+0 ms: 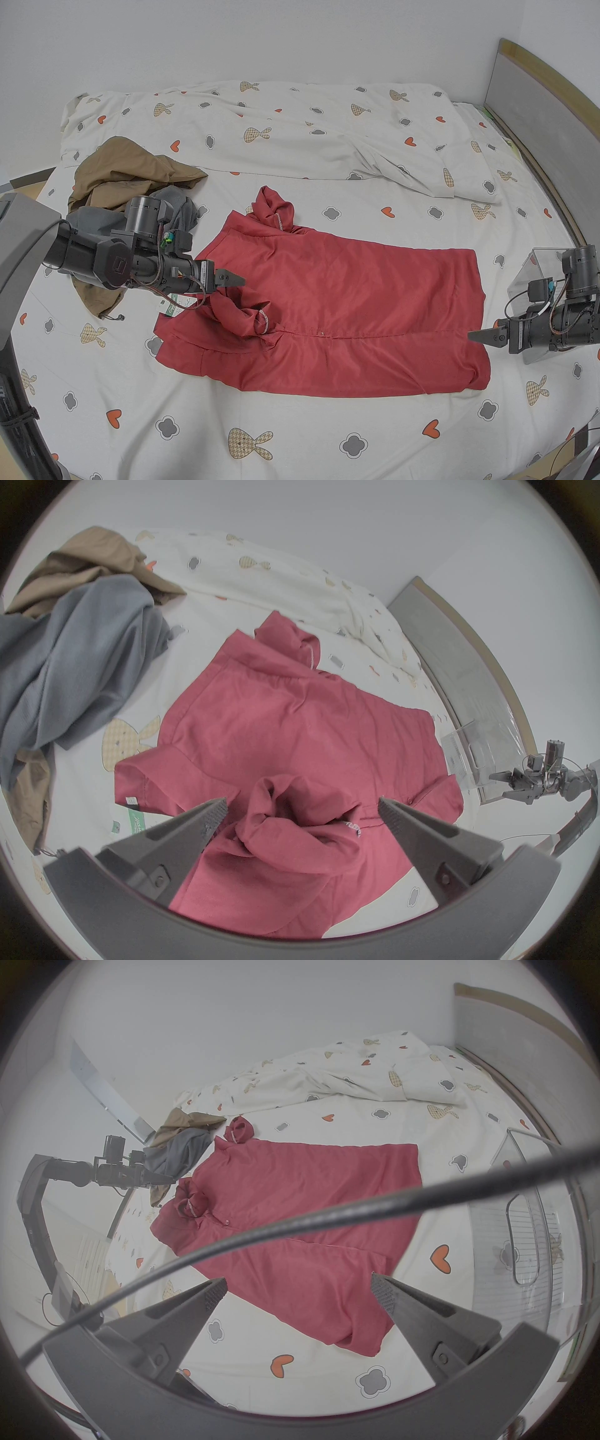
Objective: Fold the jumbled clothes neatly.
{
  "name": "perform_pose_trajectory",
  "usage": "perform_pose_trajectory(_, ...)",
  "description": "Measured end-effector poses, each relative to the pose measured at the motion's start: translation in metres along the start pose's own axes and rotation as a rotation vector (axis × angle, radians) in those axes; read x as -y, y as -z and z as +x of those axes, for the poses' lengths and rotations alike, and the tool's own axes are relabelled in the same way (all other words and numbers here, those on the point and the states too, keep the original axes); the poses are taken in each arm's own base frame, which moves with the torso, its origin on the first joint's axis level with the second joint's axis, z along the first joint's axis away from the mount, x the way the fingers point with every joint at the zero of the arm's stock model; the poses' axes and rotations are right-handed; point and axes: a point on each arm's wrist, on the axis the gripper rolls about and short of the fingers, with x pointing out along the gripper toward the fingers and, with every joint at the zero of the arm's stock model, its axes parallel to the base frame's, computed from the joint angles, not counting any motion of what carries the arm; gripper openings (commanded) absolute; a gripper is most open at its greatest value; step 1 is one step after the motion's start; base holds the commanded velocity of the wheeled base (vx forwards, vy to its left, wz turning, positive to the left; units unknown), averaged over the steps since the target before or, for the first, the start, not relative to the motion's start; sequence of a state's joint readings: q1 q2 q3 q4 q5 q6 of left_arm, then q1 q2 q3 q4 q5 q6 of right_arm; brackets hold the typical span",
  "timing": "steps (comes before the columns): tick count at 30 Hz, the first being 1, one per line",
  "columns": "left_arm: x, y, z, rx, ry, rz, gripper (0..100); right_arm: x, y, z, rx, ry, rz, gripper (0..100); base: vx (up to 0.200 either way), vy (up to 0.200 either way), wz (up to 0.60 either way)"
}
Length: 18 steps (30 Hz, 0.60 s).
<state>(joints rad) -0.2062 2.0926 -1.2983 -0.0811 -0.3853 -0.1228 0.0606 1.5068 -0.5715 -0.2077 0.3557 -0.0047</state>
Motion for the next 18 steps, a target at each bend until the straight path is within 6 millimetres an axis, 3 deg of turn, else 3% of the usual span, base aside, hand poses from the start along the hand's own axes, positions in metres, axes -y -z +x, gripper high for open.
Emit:
perform_pose_trajectory(6,0.012,-0.006,-0.007,0.044,0.021,0.030,100,-0.007,-0.001,-0.004,0.019,-0.016,-0.005,100,0.000,0.000,0.00)
perform_pose_trajectory(18,0.026,-0.030,0.043,0.098,0.077,0.103,100,-0.014,0.002,-0.004,0.010,-0.043,-0.023,100,0.000,0.000,0.00)
